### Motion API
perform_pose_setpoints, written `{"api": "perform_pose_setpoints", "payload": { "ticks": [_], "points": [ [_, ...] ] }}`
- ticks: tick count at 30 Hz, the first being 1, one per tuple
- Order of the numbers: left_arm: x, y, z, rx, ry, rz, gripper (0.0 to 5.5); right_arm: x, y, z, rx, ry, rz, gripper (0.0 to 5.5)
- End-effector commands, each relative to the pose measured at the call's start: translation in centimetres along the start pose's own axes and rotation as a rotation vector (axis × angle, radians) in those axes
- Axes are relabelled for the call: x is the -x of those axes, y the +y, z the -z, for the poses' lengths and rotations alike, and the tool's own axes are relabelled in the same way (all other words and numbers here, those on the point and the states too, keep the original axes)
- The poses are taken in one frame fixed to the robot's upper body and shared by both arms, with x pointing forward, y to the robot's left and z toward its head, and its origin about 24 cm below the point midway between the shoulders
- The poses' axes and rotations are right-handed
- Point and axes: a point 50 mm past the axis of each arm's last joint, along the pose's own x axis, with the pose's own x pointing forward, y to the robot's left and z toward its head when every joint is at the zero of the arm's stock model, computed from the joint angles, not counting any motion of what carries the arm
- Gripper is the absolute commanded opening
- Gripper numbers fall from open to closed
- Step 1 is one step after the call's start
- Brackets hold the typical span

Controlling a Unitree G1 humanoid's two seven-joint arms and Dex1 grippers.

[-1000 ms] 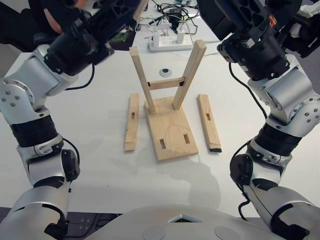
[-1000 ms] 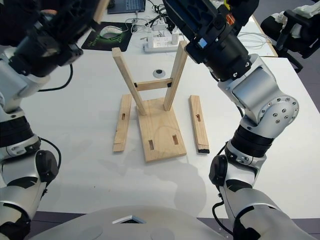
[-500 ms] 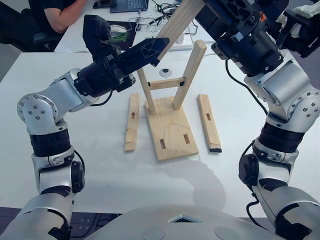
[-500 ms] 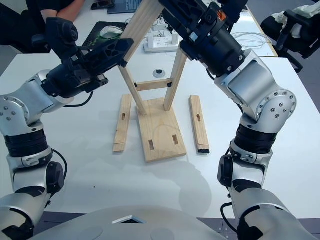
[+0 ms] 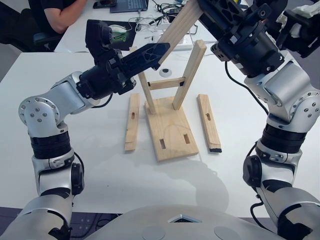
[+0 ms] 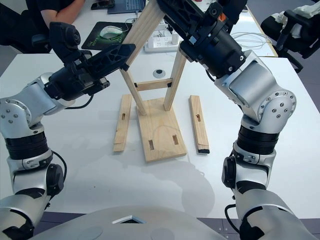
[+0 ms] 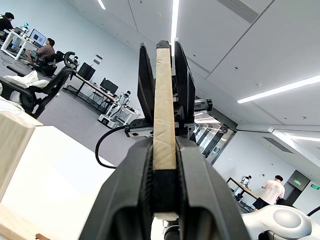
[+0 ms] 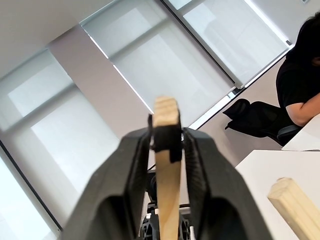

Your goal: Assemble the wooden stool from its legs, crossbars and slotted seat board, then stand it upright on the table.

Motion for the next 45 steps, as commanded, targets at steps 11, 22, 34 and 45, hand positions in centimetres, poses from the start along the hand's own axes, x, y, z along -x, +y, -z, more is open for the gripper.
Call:
{"api": "perform_pose_setpoints", "payload": {
  "ticks": [11,22,34,45],
  "points": [
    [-0.1,0.5,1.2,-0.081,0.037,-0.059,0.43,0.5,-0.3,0.6,-0.028,0.037,0.006,0.48],
    [1.8,-0.4,0.9,-0.174,0.158,-0.129,1.7,2.4,-3.1,2.5,0.129,0.193,0.27,0.44],
    [7.0,-1.6,-0.9,-0.363,0.13,-0.436,1.7,9.0,-5.1,3.3,0.22,0.341,0.588,0.44],
    [6.2,-0.7,1.5,-0.341,0.068,-0.492,1.7,12.2,-6.6,2.3,0.631,-0.018,1.104,0.44]
  ]
}}
